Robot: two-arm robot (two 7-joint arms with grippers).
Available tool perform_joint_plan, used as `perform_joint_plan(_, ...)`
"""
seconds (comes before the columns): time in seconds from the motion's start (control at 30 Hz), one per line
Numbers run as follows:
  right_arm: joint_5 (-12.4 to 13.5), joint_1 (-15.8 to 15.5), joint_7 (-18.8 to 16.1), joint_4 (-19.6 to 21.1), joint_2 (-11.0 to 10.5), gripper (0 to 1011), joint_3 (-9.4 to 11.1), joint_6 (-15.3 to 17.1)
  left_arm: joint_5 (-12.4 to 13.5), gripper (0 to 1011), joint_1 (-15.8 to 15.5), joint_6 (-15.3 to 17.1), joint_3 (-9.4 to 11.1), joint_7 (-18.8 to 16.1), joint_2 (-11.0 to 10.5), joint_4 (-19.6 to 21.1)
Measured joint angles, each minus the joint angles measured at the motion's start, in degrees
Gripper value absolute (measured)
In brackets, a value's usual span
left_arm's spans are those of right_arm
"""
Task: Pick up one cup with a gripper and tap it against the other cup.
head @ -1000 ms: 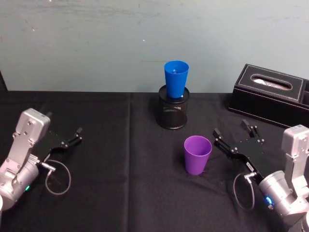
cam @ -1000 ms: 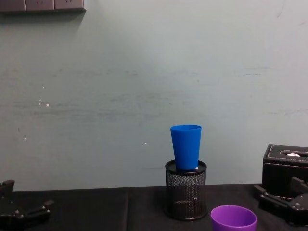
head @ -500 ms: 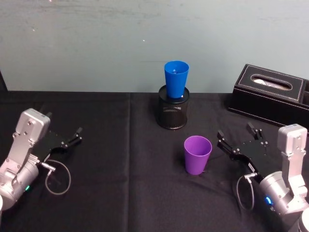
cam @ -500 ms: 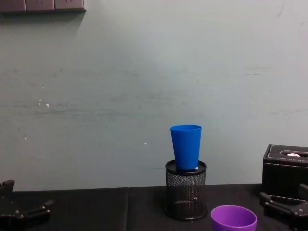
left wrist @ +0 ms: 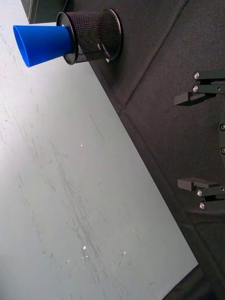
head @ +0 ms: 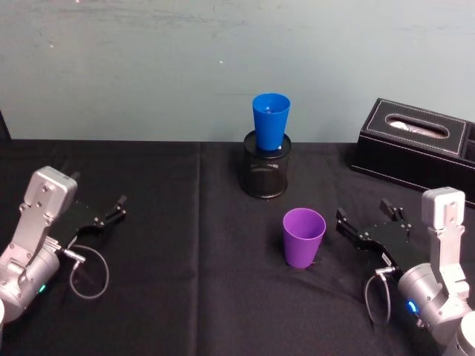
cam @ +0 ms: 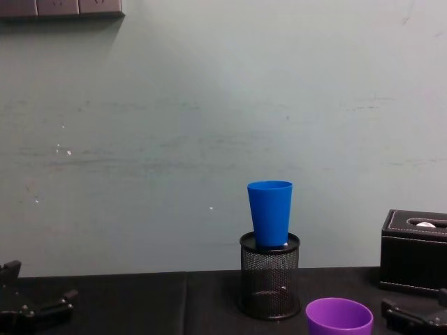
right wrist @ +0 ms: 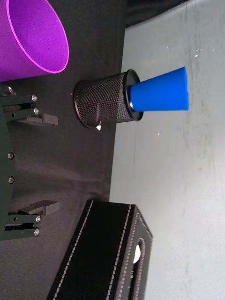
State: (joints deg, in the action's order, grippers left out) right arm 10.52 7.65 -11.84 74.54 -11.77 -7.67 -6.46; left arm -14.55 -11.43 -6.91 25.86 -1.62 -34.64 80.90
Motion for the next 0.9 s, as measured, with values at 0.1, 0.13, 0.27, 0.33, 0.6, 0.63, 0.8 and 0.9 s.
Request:
perform_joint_plan(0.1, 0.4, 0.3, -0.3, -0.5, 0.3, 1000, 0.3, 0.5, 0.0, 1011, 0.0, 0.0, 0.0, 0.0, 0.0, 0.0)
perform_joint_plan(0.13, 0.5, 0.4, -0.4, -0.6, 0.3, 1000, 0.4, 0.7, 0.0, 1011, 0.0, 0.0, 0.0, 0.0, 0.0, 0.0)
perform_joint_plan(0.27, 1.2, 0.7, -1.0, -1.2, 0.6, 1000, 0.7, 1.3, 0.0, 1011, 0.0, 0.0, 0.0, 0.0, 0.0, 0.0)
perform_joint_plan(0.33, 1.4, 0.8, -1.1, -1.3, 0.7, 1000, 0.8, 1.4, 0.0, 1011, 0.0, 0.0, 0.0, 0.0, 0.0, 0.0)
perform_joint_plan(0.6, 1.4, 0.7, -1.2, -1.3, 0.6, 1000, 0.7, 1.3, 0.0, 1011, 0.0, 0.0, 0.0, 0.0, 0.0, 0.0)
perform_joint_plan(0.63, 1.4, 0.7, -1.2, -1.3, 0.6, 1000, 0.7, 1.3, 0.0, 1011, 0.0, 0.0, 0.0, 0.0, 0.0, 0.0)
perform_joint_plan(0.8, 1.4, 0.7, -1.2, -1.2, 0.6, 1000, 0.6, 1.2, 0.0, 1011, 0.0, 0.0, 0.0, 0.0, 0.0, 0.0)
perform_joint_plan(0.9, 1.4, 0.7, -1.2, -1.2, 0.6, 1000, 0.6, 1.2, 0.0, 1011, 0.0, 0.0, 0.0, 0.0, 0.0, 0.0)
